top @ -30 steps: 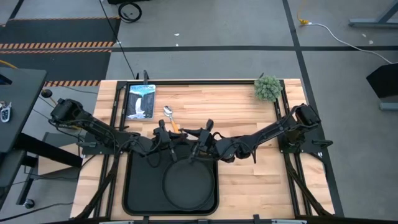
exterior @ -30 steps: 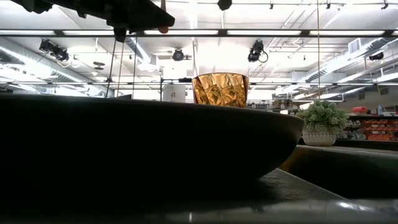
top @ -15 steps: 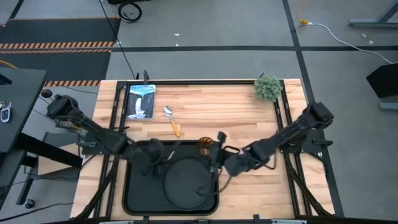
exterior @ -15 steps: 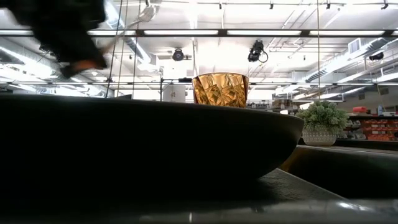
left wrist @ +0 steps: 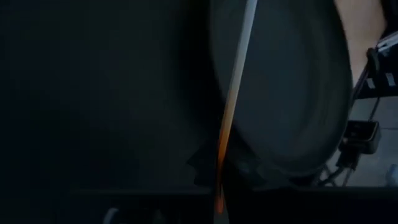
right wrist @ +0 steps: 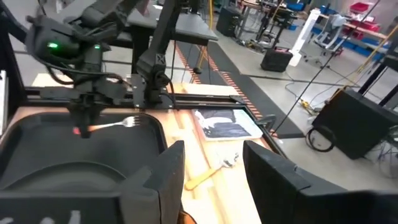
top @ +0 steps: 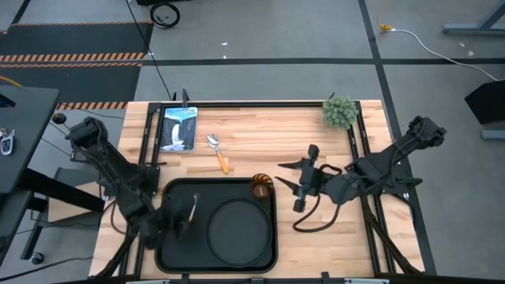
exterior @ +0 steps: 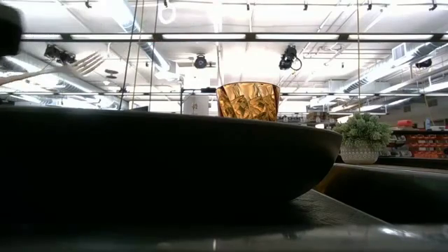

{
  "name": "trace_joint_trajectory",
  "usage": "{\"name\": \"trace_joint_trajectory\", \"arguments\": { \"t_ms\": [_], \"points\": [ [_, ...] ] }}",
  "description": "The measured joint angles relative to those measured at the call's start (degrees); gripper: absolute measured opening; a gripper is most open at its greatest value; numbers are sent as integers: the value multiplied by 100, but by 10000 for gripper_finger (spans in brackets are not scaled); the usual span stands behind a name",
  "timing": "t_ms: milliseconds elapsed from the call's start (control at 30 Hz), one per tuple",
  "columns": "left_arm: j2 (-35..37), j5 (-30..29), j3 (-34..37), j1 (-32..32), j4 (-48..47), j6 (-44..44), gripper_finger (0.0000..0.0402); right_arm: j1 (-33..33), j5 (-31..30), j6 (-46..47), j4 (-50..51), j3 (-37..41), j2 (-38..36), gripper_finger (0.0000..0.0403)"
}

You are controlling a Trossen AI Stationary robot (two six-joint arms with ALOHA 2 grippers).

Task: Pick and place plate/cup/fork/spoon on tray
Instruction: Put the orange fork to the left of the black plate on the black tray

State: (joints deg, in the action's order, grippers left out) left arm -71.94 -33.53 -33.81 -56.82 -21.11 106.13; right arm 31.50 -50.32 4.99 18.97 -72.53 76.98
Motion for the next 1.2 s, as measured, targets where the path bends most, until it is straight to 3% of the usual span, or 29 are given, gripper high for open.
{"name": "trace_joint_trajectory", "arguments": {
  "t_ms": [200,500,733,1200],
  "points": [
    [-859,-29,1,-537,668,1539,16,-2,-232,-346,96,0,-24,169],
    [-1802,-148,1,-514,2155,2285,16,-5,-571,-777,260,0,-259,169],
    [-1845,-102,1,-268,2359,2340,19,-53,-558,-670,550,0,-323,168],
    [-1845,224,1,-188,2100,2287,82,-43,-553,-390,538,0,-318,168]
  ]
}}
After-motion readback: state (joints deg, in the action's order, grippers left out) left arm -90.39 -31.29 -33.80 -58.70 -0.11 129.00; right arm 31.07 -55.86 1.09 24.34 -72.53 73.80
